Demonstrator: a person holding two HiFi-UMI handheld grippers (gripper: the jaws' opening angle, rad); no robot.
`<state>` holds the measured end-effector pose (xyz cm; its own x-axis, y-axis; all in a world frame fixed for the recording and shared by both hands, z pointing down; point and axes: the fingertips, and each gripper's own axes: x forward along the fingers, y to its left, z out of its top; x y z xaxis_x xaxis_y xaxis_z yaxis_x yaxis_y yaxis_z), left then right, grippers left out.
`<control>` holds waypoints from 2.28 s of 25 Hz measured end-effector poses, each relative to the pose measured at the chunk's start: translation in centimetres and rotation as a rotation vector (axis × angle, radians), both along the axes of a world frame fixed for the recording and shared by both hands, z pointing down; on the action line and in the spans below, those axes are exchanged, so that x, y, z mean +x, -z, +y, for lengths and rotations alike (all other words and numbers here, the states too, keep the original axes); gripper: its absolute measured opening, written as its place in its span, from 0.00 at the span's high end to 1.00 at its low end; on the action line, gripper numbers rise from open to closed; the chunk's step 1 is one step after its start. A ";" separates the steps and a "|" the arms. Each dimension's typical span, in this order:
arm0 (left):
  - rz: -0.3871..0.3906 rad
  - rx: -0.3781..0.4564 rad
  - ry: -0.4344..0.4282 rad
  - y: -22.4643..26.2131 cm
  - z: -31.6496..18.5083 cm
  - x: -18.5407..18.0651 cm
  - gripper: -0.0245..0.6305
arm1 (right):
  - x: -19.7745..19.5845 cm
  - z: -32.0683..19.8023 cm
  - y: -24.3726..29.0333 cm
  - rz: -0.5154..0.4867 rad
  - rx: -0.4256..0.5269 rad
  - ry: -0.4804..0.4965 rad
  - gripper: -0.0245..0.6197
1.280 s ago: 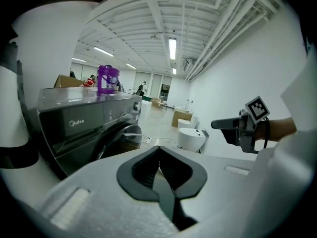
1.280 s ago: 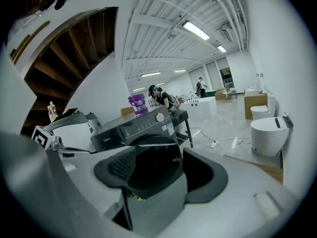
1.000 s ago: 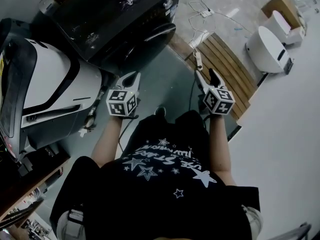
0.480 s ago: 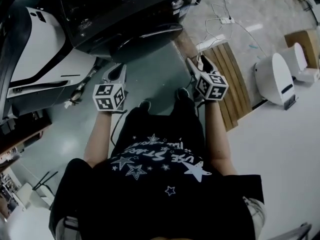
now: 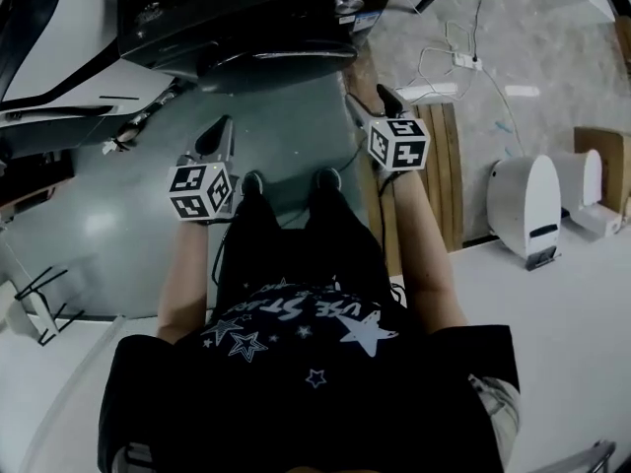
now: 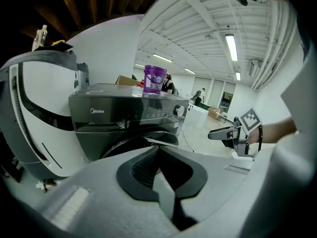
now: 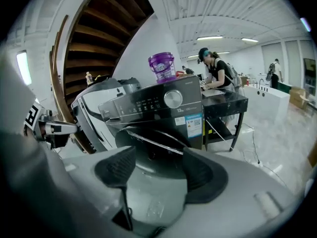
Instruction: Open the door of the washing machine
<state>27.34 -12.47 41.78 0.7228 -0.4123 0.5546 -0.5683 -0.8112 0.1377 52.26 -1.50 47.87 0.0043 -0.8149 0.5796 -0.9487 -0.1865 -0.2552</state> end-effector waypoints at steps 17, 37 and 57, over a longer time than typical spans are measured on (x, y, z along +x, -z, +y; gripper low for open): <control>-0.052 0.017 0.169 -5.0 0.5 1.4 0.95 | 3.0 -9.2 -9.1 0.195 -0.052 0.299 0.50; -0.020 -0.060 0.227 -11.5 0.4 -0.5 0.95 | 3.4 -13.9 -15.7 0.517 -0.181 0.554 0.50; 0.005 -0.098 0.214 -12.9 1.2 -1.6 0.95 | 2.4 -10.1 -15.5 0.565 -0.261 0.543 0.73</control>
<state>25.73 -11.31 54.73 0.6276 -0.5008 0.5962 -0.7248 -0.6553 0.2126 54.63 -11.57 63.32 -0.0044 -0.6271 0.7789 -0.8961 0.3482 0.2752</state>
